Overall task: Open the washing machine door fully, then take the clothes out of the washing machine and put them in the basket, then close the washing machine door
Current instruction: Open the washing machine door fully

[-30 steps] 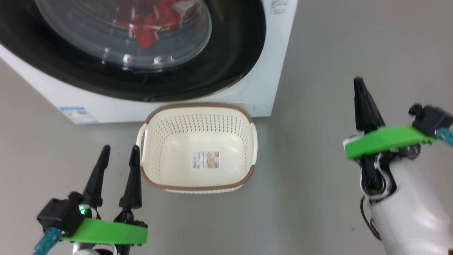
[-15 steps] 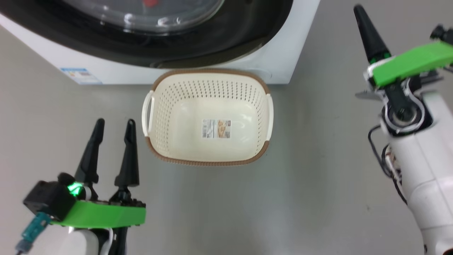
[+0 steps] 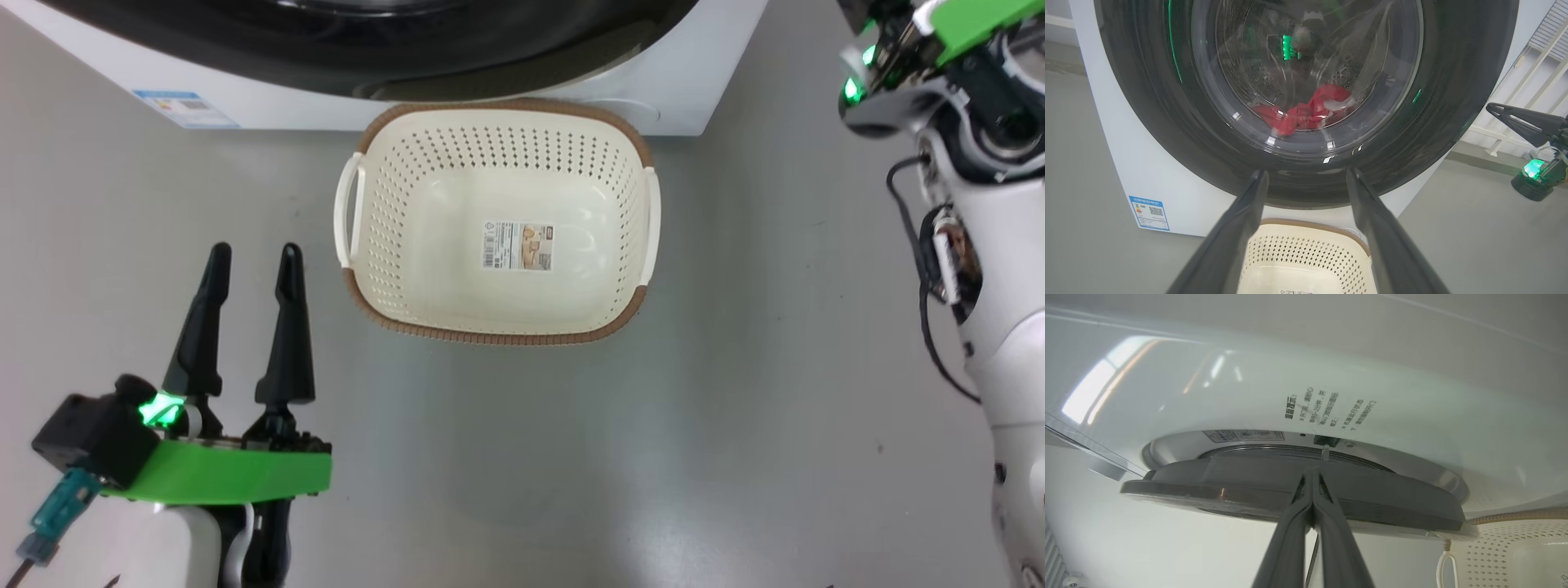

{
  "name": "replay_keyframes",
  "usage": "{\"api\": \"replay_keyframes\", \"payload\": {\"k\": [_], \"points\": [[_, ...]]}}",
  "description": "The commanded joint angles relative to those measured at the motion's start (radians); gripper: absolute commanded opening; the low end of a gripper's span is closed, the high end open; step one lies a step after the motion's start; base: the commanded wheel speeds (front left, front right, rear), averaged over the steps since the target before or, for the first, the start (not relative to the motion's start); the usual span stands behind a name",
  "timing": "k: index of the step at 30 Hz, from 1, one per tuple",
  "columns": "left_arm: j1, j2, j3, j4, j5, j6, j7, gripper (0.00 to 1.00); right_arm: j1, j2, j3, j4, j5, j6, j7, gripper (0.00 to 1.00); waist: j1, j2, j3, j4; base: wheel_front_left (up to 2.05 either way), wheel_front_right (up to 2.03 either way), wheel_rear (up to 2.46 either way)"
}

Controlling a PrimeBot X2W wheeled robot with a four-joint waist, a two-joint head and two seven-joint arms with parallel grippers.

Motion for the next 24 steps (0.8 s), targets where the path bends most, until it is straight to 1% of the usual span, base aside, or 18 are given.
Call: {"api": "replay_keyframes", "payload": {"k": [1,10,18,24], "points": [[-0.015,0.019,0.03,-0.027,-0.004,-0.003,-0.008,1.0,-0.026,0.015,0.006,-0.024,0.015,0.001,0.007,0.0,0.0,0.0,0.016,0.01,0.0,0.0,0.0],[-0.036,0.019,0.013,-0.037,0.004,-0.004,-0.008,1.0,-0.156,0.005,0.02,0.001,0.012,0.001,0.111,0.0,0.0,0.0,0.07,0.035,0.0,0.0,0.0],[-0.048,0.019,0.006,-0.037,0.007,-0.005,-0.008,1.0,-0.223,0.007,0.037,0.049,-0.015,0.001,0.142,0.0,0.0,0.0,0.092,0.052,0.0,0.0,0.0],[-0.055,0.019,0.008,-0.035,0.007,-0.005,-0.008,1.0,-0.23,0.011,0.057,0.054,-0.031,0.001,0.174,0.0,0.0,0.0,0.091,0.05,0.0,0.0,0.0]]}}
